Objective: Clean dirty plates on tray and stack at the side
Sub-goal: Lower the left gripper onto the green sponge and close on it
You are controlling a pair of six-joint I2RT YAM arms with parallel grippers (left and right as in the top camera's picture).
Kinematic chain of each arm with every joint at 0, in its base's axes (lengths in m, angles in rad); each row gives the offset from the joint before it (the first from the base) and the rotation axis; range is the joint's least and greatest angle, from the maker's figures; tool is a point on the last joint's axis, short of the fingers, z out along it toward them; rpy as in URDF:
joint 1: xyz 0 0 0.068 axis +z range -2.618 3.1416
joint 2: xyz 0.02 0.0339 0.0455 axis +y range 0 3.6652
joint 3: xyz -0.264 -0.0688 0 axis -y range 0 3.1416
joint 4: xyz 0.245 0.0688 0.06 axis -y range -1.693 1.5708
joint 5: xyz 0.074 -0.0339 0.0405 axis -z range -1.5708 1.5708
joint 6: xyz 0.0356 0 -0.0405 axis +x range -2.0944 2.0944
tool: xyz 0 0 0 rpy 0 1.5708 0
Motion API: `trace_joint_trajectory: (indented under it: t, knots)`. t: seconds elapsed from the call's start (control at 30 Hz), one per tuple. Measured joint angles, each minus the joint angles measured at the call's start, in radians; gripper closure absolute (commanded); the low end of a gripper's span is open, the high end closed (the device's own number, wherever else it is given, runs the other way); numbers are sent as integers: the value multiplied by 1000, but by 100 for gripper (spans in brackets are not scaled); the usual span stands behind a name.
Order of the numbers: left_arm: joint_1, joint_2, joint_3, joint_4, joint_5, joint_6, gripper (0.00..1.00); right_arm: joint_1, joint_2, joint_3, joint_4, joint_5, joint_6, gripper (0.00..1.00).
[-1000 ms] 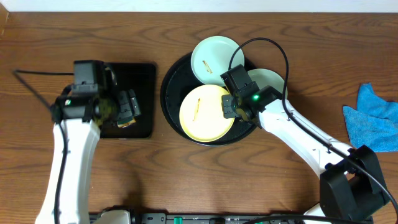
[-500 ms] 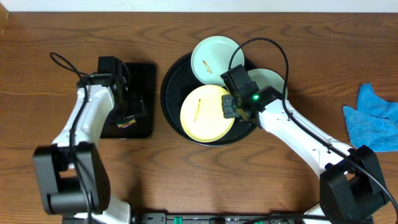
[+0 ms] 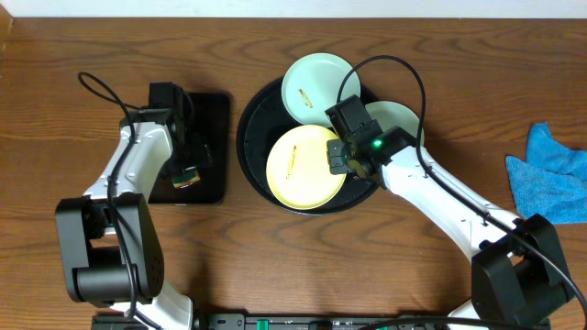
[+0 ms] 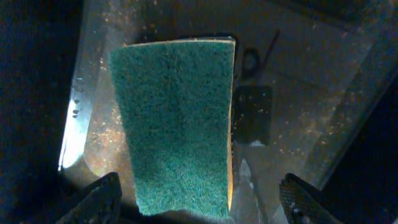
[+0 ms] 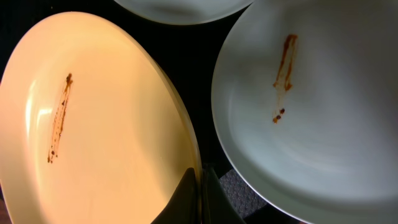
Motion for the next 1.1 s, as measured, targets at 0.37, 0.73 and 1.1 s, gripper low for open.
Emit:
trace_joint_trajectory:
  t: [0.37, 0.73, 1.1]
  knots:
    - [0, 5, -103, 100, -3, -16, 48, 0, 0, 0, 0, 0, 0, 99]
    - [0, 6, -103, 101, 18, -15, 22, 0, 0, 0, 0, 0, 0, 99]
    - [0, 6, -104, 153, -3, -53, 24, 0, 0, 0, 0, 0, 0, 99]
